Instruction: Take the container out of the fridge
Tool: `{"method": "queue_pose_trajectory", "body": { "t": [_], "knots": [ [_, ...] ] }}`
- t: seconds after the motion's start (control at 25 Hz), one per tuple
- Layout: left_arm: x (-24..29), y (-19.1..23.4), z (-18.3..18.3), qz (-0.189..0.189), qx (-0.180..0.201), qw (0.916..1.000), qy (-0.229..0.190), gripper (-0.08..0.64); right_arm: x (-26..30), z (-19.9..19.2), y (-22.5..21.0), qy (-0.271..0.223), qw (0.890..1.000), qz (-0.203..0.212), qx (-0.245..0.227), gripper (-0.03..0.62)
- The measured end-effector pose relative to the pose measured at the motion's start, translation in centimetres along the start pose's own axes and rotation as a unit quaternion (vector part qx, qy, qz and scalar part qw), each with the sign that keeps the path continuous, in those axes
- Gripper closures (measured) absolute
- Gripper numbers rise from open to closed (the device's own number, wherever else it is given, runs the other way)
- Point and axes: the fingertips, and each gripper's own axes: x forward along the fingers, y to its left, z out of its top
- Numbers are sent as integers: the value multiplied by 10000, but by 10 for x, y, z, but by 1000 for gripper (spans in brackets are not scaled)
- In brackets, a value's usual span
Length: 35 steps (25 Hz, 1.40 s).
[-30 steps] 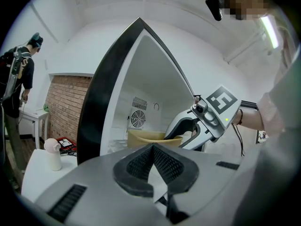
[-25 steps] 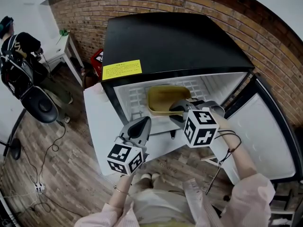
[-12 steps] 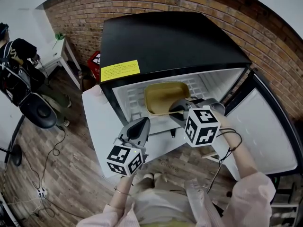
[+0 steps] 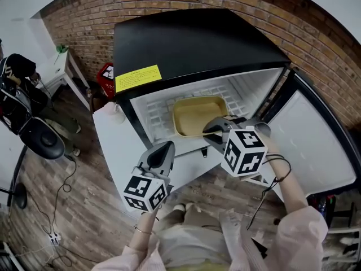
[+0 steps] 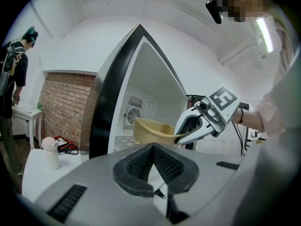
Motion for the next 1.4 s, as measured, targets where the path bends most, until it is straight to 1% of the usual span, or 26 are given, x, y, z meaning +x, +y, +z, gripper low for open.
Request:
{"method": "queue_pose_trajectory", "body": {
  "t": [0.32,0.56,0.64,0.88,1.16,1.4],
  "knots": [
    [-12,-8,-12,-211,38,9997,129,568,-12,0,29,-19,9991,-125,409,568],
    [-18,-12,-13,-332,39,9994,121,568,-24,0,51,-101,9961,-328,815,569],
    [-19,-16,-15,-384,48,9992,140,568,-26,0,59,-109,9953,-338,904,571],
    [-22,-26,-24,-435,32,9987,255,568,-30,-4,86,-182,9922,-235,1208,575],
    [-28,-32,-34,-308,-44,9988,380,568,-30,-16,118,-231,9877,12,1546,578],
    [-33,-40,-43,-242,-86,9988,410,568,-25,-25,142,-233,9855,276,1660,578]
  ]
}}
